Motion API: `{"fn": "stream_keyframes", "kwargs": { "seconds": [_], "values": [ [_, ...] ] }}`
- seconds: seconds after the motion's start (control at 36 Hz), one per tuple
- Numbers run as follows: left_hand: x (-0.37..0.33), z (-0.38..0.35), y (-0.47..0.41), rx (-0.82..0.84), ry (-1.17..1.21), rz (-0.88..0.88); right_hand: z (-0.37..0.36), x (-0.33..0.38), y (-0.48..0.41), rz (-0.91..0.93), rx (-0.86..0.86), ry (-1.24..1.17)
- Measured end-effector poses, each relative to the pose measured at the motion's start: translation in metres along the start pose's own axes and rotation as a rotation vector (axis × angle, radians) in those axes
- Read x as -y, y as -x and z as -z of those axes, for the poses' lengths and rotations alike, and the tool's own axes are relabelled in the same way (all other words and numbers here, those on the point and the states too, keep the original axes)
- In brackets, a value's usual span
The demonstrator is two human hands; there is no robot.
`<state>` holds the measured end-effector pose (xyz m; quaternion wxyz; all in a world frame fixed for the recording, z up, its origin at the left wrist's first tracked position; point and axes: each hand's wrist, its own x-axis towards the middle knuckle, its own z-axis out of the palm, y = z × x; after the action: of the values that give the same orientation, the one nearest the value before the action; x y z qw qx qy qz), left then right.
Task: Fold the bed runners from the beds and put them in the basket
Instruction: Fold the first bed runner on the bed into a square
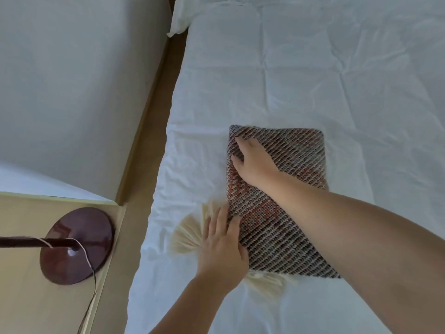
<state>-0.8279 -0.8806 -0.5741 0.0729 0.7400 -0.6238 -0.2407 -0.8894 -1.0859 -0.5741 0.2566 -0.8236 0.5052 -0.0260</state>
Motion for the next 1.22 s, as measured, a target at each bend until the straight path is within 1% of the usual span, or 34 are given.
{"fn": "stream_keyframes", "kwargs": {
  "seconds": [0.03, 0.08, 0.17, 0.22, 0.31, 0.39, 0.5, 0.56, 0.64, 0.69, 0.72, 0.78, 0.83, 0.89, 0.94, 1.0, 1.06, 1.14, 1.17, 1.22],
  "values": [
    [-0.004, -0.002, -0.006, -0.011, -0.006, -0.043, 0.000, -0.006, -0.001, 0.039, -0.018, 0.127],
    [-0.011, -0.007, -0.025, 0.006, -0.032, -0.103, -0.002, -0.019, -0.008, 0.079, 0.019, 0.293],
    [-0.014, -0.015, -0.060, 0.045, -0.148, -0.111, -0.006, -0.039, -0.020, 0.089, 0.063, 0.418],
    [-0.013, -0.018, -0.081, 0.047, -0.194, -0.085, -0.006, -0.055, -0.026, 0.049, 0.059, 0.448],
    [-0.010, -0.018, -0.105, 0.048, -0.157, -0.006, 0.000, -0.087, -0.027, -0.079, 0.026, 0.443],
    [-0.010, -0.011, -0.129, 0.032, 0.029, 0.115, 0.010, -0.118, -0.019, -0.176, 0.027, 0.460],
    [-0.015, 0.000, -0.159, -0.014, 0.188, 0.115, 0.023, -0.144, -0.014, -0.291, 0.016, 0.426],
    [-0.018, 0.007, -0.172, -0.092, 0.270, 0.106, 0.029, -0.150, -0.013, -0.309, 0.007, 0.384],
    [-0.022, 0.021, -0.195, -0.247, 0.423, 0.142, 0.038, -0.154, -0.013, -0.281, -0.104, 0.203],
    [-0.025, 0.030, -0.210, -0.256, 0.554, 0.218, 0.045, -0.154, -0.015, -0.272, -0.159, 0.091],
    [-0.026, 0.034, -0.215, -0.265, 0.573, 0.228, 0.048, -0.155, -0.016, -0.270, -0.162, 0.076],
    [-0.031, 0.038, -0.221, -0.324, 0.516, 0.156, 0.053, -0.157, -0.016, -0.266, -0.175, 0.086],
    [-0.038, 0.040, -0.224, -0.374, 0.526, 0.090, 0.059, -0.162, -0.014, -0.268, -0.253, 0.092],
    [-0.044, 0.038, -0.228, -0.407, 0.549, 0.074, 0.063, -0.168, -0.011, -0.287, -0.321, 0.101],
    [-0.045, 0.031, -0.232, -0.407, 0.484, 0.083, 0.061, -0.168, -0.006, -0.316, -0.308, 0.118],
    [-0.043, 0.019, -0.232, -0.360, 0.281, 0.144, 0.049, -0.159, 0.001, -0.349, -0.192, 0.141],
    [-0.043, 0.007, -0.225, -0.279, 0.053, 0.190, 0.032, -0.146, 0.012, -0.357, -0.078, 0.211],
    [-0.042, -0.008, -0.206, -0.166, -0.213, 0.086, 0.012, -0.128, 0.038, -0.361, -0.019, 0.289],
    [-0.040, -0.011, -0.199, -0.126, -0.254, 0.064, 0.006, -0.123, 0.050, -0.367, -0.012, 0.287],
    [-0.036, -0.016, -0.180, -0.065, -0.262, 0.070, -0.005, -0.115, 0.078, -0.363, 0.002, 0.271]
  ]
}}
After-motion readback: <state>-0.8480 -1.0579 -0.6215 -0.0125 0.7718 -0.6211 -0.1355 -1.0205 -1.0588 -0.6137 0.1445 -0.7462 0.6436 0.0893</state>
